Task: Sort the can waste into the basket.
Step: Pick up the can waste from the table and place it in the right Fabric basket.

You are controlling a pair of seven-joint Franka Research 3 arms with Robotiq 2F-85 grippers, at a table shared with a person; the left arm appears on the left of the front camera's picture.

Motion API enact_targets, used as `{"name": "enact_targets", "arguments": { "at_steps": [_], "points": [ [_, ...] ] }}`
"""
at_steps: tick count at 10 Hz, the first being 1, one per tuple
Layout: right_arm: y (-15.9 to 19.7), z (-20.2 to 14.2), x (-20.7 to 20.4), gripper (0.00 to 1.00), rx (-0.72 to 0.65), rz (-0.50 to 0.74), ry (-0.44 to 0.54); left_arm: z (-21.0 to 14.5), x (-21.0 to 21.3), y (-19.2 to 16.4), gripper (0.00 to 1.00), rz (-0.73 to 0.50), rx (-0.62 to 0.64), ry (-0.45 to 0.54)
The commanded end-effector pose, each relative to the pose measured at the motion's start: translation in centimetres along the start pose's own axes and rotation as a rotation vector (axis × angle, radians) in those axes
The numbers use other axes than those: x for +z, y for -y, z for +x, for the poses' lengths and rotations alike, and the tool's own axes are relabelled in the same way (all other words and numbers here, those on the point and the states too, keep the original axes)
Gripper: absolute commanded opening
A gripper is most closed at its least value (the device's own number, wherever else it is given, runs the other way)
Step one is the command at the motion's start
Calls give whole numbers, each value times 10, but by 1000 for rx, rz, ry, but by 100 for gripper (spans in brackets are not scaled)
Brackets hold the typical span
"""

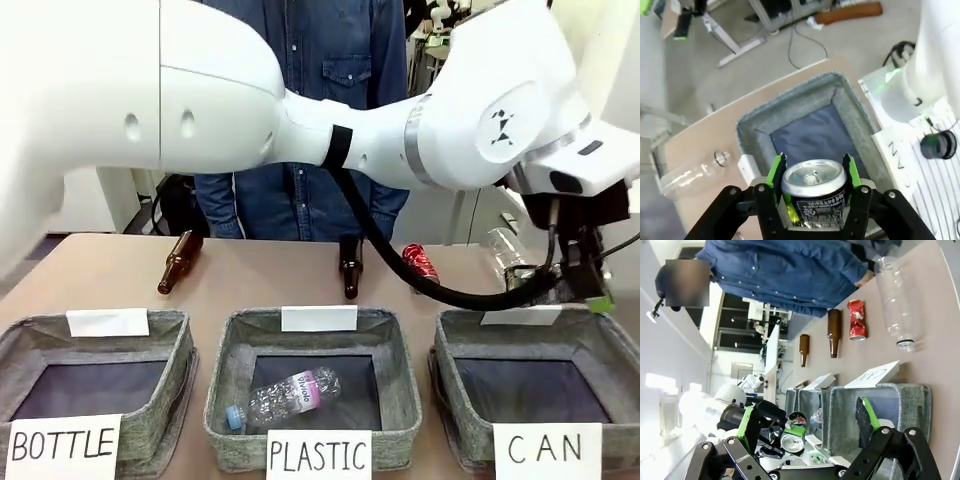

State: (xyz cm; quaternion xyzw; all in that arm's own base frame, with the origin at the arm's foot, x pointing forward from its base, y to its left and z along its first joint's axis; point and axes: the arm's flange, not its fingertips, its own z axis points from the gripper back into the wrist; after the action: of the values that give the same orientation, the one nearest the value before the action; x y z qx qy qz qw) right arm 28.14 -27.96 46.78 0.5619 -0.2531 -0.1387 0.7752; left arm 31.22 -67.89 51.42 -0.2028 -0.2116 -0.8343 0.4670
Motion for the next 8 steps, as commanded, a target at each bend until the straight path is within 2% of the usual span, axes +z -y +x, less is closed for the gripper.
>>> {"name": "enact_targets", "arguments": {
  "at_steps": [1, 2, 3, 4, 8],
  "points": [
    [-1, -4, 5, 100, 4, -15, 1, 14, 17, -17, 56, 12, 13, -9],
    [-1, -4, 5, 100, 4, -15, 1, 15, 16, -15, 56, 1, -9, -7],
    [-1, -4, 5, 100, 4, -15, 1, 16, 15, -14, 89, -21, -24, -12],
    [-1, -4, 5, 100, 4, -15, 1, 16, 15, -13, 100, -22, -32, -12],
    [-1, -4, 5, 100, 4, -15, 1, 14, 19, -12, 100, -7, -32, -12]
  ]
}}
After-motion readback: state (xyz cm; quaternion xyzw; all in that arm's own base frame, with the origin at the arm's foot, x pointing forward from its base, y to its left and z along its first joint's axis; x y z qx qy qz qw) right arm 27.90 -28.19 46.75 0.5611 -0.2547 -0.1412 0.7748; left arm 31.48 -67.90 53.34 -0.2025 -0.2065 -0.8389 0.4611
